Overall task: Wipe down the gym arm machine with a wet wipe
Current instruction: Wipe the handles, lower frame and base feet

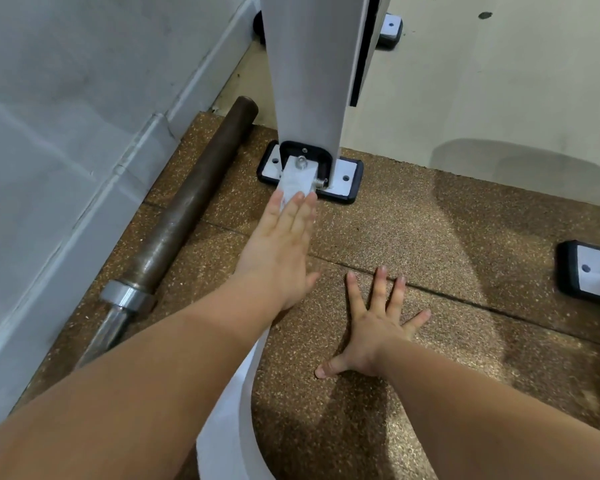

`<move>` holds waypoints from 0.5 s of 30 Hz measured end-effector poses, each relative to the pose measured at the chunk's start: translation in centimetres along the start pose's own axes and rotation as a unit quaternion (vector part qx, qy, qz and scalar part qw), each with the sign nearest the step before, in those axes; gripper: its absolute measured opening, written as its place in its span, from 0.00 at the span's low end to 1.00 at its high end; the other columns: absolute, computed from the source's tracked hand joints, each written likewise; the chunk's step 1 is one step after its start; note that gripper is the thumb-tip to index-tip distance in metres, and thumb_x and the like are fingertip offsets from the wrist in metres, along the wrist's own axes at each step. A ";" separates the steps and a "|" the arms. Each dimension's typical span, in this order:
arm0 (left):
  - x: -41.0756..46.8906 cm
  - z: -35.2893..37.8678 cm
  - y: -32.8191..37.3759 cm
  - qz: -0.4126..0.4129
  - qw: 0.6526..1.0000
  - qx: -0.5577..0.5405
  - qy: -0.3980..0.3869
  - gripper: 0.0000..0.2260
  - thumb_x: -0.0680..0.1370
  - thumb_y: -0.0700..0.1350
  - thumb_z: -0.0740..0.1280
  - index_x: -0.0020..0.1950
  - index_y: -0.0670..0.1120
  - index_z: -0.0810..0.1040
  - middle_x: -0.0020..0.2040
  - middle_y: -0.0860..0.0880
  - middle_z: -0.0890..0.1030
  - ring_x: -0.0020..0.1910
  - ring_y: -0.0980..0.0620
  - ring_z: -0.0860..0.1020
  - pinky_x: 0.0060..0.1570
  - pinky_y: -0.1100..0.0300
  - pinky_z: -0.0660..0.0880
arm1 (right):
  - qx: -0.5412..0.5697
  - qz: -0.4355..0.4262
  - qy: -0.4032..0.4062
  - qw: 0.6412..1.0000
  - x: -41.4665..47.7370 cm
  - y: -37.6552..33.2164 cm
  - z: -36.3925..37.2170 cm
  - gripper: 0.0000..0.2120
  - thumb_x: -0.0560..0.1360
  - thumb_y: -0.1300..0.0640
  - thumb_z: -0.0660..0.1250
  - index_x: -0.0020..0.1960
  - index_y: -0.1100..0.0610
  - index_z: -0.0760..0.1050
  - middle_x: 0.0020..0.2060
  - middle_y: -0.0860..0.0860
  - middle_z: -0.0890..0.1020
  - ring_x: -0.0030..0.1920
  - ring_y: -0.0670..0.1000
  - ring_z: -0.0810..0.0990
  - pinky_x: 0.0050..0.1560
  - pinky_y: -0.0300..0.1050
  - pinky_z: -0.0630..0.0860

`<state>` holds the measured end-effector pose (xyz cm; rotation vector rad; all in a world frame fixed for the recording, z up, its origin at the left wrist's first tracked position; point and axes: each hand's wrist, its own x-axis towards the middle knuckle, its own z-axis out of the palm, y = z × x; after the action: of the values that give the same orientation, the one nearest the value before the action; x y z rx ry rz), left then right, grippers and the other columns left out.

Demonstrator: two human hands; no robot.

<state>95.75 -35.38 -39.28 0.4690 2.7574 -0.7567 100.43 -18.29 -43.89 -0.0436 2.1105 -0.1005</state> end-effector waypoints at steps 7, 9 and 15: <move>-5.9 2.0 2.3 -0.030 0.985 -0.168 -0.015 0.42 0.80 0.70 0.42 0.79 0.41 0.31 0.78 0.41 0.26 0.78 0.43 0.28 0.78 0.40 0.36 | -0.001 0.001 0.015 1.000 0.1 -0.1 0.3 0.81 0.49 0.23 0.78 0.69 0.39 0.13 0.63 0.55 0.10 0.64 0.66 0.11 0.64 0.86 0.31; -7.5 2.3 2.5 -0.054 0.974 -0.219 -0.026 0.43 0.79 0.71 0.42 0.79 0.43 0.29 0.77 0.43 0.24 0.77 0.45 0.26 0.78 0.42 0.36 | -0.001 0.002 0.021 1.000 0.1 -0.1 0.4 0.81 0.49 0.23 0.78 0.69 0.39 0.13 0.63 0.55 0.10 0.65 0.65 0.12 0.64 0.85 0.32; -13.2 3.6 4.1 -0.116 0.946 -0.302 -0.018 0.43 0.79 0.71 0.42 0.80 0.43 0.30 0.79 0.45 0.28 0.78 0.49 0.28 0.79 0.45 0.35 | -0.012 0.003 0.046 0.999 0.0 -0.1 0.7 0.82 0.46 0.21 0.77 0.70 0.38 0.14 0.66 0.55 0.11 0.69 0.65 0.15 0.66 0.86 0.37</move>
<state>109.92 -37.10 -40.06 0.0033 2.8391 0.0671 101.06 -18.42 -44.26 -0.0489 2.2040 -0.0748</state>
